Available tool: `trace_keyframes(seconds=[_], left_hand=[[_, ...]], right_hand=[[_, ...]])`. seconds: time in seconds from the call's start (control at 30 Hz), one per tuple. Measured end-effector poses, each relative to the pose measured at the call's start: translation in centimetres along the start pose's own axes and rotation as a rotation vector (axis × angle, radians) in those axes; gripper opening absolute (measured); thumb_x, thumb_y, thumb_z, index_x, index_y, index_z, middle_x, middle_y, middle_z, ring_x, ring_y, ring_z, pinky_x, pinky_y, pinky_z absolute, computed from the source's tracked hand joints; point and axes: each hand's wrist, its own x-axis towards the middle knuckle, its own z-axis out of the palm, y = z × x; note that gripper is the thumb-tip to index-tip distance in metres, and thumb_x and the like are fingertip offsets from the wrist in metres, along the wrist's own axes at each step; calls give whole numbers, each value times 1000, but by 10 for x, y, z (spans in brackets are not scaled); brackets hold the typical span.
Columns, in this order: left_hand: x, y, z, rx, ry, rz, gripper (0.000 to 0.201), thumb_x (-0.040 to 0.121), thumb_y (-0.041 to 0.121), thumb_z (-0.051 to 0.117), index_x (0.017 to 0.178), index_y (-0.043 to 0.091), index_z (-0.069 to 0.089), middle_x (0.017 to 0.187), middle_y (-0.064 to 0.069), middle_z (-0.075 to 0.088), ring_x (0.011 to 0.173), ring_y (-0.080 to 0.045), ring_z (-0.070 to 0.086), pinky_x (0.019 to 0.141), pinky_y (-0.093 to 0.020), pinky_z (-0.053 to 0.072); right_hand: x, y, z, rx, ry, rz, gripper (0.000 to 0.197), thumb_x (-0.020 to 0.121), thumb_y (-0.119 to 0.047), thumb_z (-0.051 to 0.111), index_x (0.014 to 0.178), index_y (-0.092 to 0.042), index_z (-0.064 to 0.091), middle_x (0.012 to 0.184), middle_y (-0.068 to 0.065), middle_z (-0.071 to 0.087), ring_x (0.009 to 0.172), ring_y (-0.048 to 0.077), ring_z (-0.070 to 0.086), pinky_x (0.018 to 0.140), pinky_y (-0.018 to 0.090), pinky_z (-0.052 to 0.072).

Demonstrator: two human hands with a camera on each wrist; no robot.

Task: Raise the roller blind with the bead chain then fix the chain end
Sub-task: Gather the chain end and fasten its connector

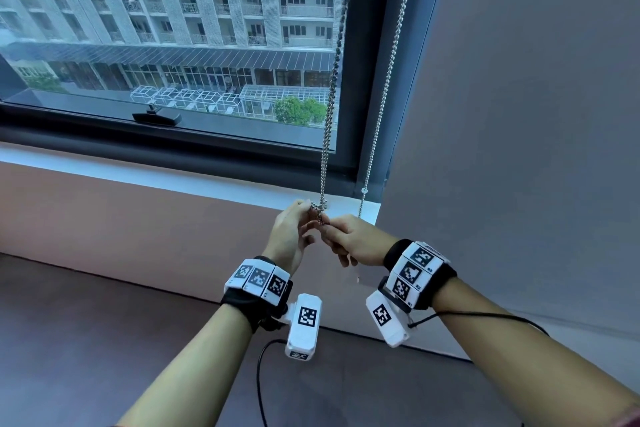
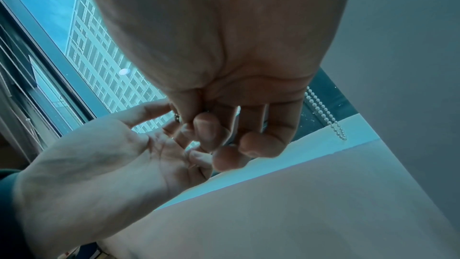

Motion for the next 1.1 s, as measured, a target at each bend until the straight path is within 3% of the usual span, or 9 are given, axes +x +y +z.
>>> trace_keyframes(seconds=[0.17,0.3,0.5,0.57,0.67,0.8,0.93,1.03,1.1], left_hand=[[-1,-1,2,91,7,51,20,91,24,43,74,19,52,74,1,67,68,-12,54,56,-27,33],[-1,-6,-5,181,7,41,7,79,23,49,84,21,52,82,-4,66,72,-16,57,59,-29,32],[-6,-11,-6,292,-103,25,15,77,15,57,90,21,60,85,2,71,77,-13,62,63,-27,37],[-7,-11,-6,363,-120,63,13,84,13,61,93,21,61,87,1,70,79,-14,62,63,-25,40],[-6,-7,-6,445,-147,130,14,86,13,66,100,13,67,90,-3,70,75,-5,64,61,-16,45],[-2,2,-3,469,-137,223,15,82,4,68,97,1,69,80,-7,70,64,2,65,60,-9,44],[2,13,-4,414,-190,183,23,79,-7,67,100,0,67,88,-9,71,74,-2,69,68,-15,52],[-1,16,-5,425,-282,129,29,76,-6,71,104,-1,67,95,-10,72,84,-11,69,80,-23,54],[-2,15,-5,413,-284,128,27,77,-2,71,104,-2,68,96,-11,72,86,-14,69,81,-24,54]], right_hand=[[-1,0,0,-1,15,24,39,104,-35,35,75,-12,47,53,-3,43,42,17,52,44,26,39],[-1,6,2,-26,-8,45,33,103,-22,33,76,-10,47,52,-3,42,42,21,51,42,24,39],[0,23,11,18,-2,114,39,103,-29,31,70,-14,45,50,-3,42,39,18,51,43,27,38],[1,23,12,4,-11,124,39,104,-30,31,73,-12,46,52,-2,42,38,18,51,43,27,38],[1,23,10,-20,-23,132,39,104,-31,30,75,-11,47,56,0,44,40,18,51,43,27,38],[-3,25,11,3,-3,104,39,103,-30,33,73,-14,52,55,2,51,45,17,54,43,26,39],[-6,31,14,8,14,97,36,103,-22,36,75,-13,56,50,-1,56,45,15,54,42,24,38],[-5,35,15,10,52,108,33,102,-18,39,77,-11,60,55,1,58,47,17,55,40,22,38],[-5,37,17,5,88,98,32,101,-16,42,77,-10,62,56,2,58,48,19,55,39,16,37]])
